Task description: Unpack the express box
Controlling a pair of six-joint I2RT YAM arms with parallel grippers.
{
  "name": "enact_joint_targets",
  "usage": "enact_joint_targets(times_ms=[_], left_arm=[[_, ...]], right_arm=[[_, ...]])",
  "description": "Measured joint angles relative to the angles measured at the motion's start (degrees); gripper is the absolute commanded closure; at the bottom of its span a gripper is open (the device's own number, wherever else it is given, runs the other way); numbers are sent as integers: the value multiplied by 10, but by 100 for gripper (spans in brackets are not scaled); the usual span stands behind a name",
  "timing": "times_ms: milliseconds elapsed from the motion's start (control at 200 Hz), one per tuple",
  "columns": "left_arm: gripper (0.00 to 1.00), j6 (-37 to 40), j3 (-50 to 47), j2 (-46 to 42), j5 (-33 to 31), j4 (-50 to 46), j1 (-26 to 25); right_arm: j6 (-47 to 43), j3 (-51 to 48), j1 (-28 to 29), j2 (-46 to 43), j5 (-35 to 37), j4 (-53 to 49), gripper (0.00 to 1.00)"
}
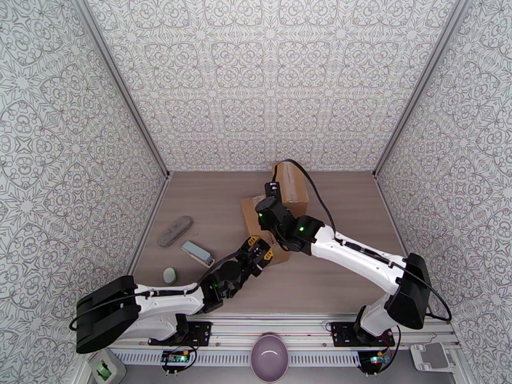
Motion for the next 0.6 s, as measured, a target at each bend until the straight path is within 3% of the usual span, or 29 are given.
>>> enact_joint_targets(times_ms=[600], left_arm=[[45,0,0,15,-63,20,-3]], right_arm=[[17,0,1,-8,41,-30,100]])
